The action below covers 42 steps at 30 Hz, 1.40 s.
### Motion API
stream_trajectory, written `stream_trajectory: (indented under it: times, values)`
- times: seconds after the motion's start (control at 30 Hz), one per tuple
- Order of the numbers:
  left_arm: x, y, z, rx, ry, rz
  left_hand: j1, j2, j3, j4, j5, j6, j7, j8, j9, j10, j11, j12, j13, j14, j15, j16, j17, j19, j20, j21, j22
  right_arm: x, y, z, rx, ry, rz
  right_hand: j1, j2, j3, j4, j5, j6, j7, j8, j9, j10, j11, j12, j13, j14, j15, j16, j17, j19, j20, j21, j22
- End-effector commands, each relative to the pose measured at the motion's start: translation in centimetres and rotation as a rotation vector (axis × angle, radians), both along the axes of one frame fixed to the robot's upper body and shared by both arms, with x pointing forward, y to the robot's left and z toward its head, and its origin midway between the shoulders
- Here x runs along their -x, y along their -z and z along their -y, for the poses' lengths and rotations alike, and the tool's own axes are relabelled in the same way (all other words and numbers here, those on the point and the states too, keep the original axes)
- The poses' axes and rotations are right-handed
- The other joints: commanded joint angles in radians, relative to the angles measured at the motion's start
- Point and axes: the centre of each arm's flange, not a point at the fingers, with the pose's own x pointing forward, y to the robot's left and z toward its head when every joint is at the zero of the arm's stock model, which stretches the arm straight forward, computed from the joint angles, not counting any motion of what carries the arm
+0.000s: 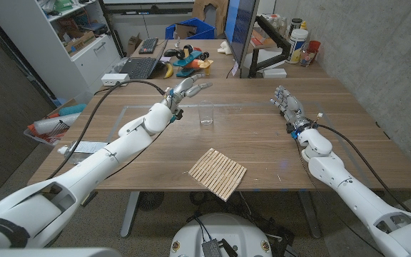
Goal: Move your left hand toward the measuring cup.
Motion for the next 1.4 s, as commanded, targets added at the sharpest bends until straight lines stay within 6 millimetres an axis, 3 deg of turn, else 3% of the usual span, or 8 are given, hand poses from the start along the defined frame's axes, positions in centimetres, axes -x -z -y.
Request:
stream_trajectory:
  times: [0.03, 0.77, 1.4]
  values:
    - [0.1, 0.1, 0.6, -0.058, -0.027, 0.019, 0.014, 0.0, 0.002, -0.005, 0.0, 0.01, -0.003, 0.005, 0.005, 0.004, -0.002, 0.008, 0.001, 0.006, 0.005, 0.009, 0.003, 0.0, 0.011, -0.002, 0.002, 0.4, 0.0, -0.2, -0.001, 0.009, 0.007, 0.004, 0.011, -0.004, 0.004, 0.005, 0.008, -0.003, 0.001, 0.004, 0.015, 0.0, 0.008, 0.002, 0.017, -0.007, 0.01, 0.001, 0.013, 0.0, -0.005, 0.002]
    - [-0.6, 1.2, 0.4, -0.17, -0.098, 0.044, 0.024, -0.002, 0.002, -0.006, 0.0, 0.021, -0.005, 0.005, 0.005, 0.012, -0.009, 0.011, 0.002, 0.015, 0.004, 0.01, 0.004, -0.001, 0.014, -0.003, 0.003, 0.3, -0.1, -1.8, -0.005, 0.008, 0.024, 0.005, 0.013, -0.006, 0.004, 0.005, 0.014, -0.003, 0.003, 0.004, 0.026, -0.001, 0.011, 0.002, 0.023, -0.009, 0.012, -0.002, 0.021, -0.003, -0.015, 0.002]
    - [-1.2, 1.6, 1.5, -0.221, -0.102, 0.055, 0.028, -0.005, 0.0, -0.006, -0.001, 0.028, -0.006, 0.005, 0.006, 0.016, -0.008, 0.011, 0.002, 0.019, 0.003, 0.009, 0.004, -0.001, 0.013, -0.004, 0.003, 0.7, 0.4, -2.2, -0.026, 0.007, 0.039, 0.004, 0.013, -0.009, 0.003, 0.005, 0.014, -0.004, 0.002, 0.004, 0.029, 0.001, 0.01, 0.002, 0.025, -0.009, 0.013, -0.005, 0.024, -0.001, -0.023, 0.003]
